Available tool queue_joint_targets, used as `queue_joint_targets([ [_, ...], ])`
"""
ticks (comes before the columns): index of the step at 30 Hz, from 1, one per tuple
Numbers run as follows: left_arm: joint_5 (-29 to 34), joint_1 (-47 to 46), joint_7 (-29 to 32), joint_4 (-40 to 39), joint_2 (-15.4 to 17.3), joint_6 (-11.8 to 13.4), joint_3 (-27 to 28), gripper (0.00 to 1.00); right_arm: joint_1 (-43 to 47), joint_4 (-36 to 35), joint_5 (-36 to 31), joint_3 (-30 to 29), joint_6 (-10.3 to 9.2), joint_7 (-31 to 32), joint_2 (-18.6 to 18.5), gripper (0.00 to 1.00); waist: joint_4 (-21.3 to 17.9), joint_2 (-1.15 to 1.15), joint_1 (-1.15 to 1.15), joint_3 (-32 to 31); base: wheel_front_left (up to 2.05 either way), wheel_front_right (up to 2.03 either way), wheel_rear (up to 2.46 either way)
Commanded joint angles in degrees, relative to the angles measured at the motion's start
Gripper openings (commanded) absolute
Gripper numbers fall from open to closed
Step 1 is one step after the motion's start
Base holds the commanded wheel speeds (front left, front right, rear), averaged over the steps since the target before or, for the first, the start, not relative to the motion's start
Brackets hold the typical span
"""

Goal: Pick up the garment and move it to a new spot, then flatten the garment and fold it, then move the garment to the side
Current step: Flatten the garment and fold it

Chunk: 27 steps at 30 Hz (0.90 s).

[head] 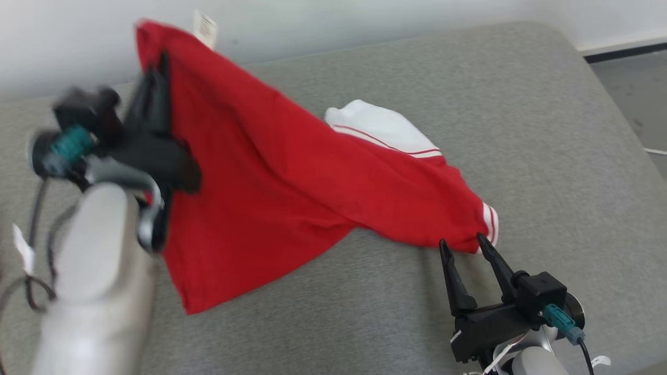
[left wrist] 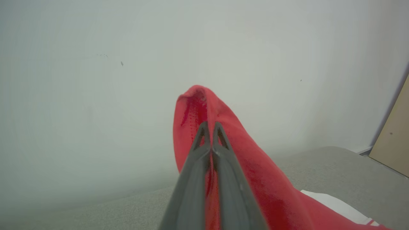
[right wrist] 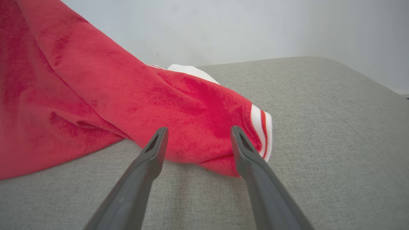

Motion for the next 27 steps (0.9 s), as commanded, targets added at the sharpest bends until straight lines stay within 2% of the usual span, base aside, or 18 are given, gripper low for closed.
queue_joint_targets([
  [1, -0.5, 2.8, -0.2, -0.3, -0.1, -0.2, -0.2, 0.00, 0.4, -0.2, 0.2, -0.2, 0.04, -0.2, 0.1, 1.00, 1.8, -0.01, 0.00, -0.2, 0.00, 0.00, 0.00],
  [6, -4.0, 14.4, -0.2, -6.5, -1.6, -1.3, -1.2, 0.00, 1.5, -0.3, -0.1, -1.6, 0.04, -0.2, 0.0, 1.00, 5.4, -0.01, 0.00, -1.0, 0.00, 0.00, 0.00],
  [10, -6.3, 26.8, 3.1, -14.3, -1.2, -1.7, -2.6, 0.00, 2.4, -0.4, -0.5, -2.5, 0.04, -0.2, 0.1, 1.00, 8.0, -0.01, 0.00, -1.9, 0.00, 0.00, 0.00],
  [16, -8.4, 44.2, 11.5, -28.2, -0.7, 0.3, -4.3, 0.00, 3.5, -0.6, -0.6, -3.0, 0.04, -0.2, 0.0, 1.00, 10.1, -0.01, 0.00, -3.0, 0.00, 0.00, 0.00],
  [19, -8.0, 48.1, 14.3, -29.3, 0.0, 0.7, -5.7, 0.00, 3.3, -0.4, -0.3, -2.6, 0.04, -0.1, 0.0, 1.00, 10.0, -0.01, 0.00, -3.2, 0.00, 0.00, 0.00],
  [20, -8.3, 49.2, 15.6, -29.1, -0.1, 0.9, -6.0, 0.37, 3.2, -0.3, -0.2, -2.4, 0.04, -0.1, 0.0, 1.00, 9.9, -0.01, 0.00, -3.3, 0.00, 0.00, 0.00],
  [21, -8.1, 49.9, 17.0, -28.7, 0.3, 1.1, -6.5, 0.88, 3.2, -0.2, -0.1, -2.1, 0.04, 0.0, 0.0, 1.00, 9.7, -0.01, 0.00, -3.4, 0.00, 0.00, 0.00],
  [22, -8.2, 50.2, 17.7, -28.6, 0.7, 1.0, -6.6, 1.00, 3.1, -0.1, 0.0, -2.0, 0.04, 0.0, 0.0, 1.00, 9.5, -0.01, 0.00, -3.4, 0.00, 0.00, 0.00],
  [27, -10.7, 50.9, 21.4, -31.7, 1.2, 1.8, -5.2, 1.00, 3.8, -0.2, -0.1, -2.8, 0.04, -0.1, 0.0, 1.00, 8.5, -0.01, 0.00, -3.7, 0.00, 0.00, 0.00],
])
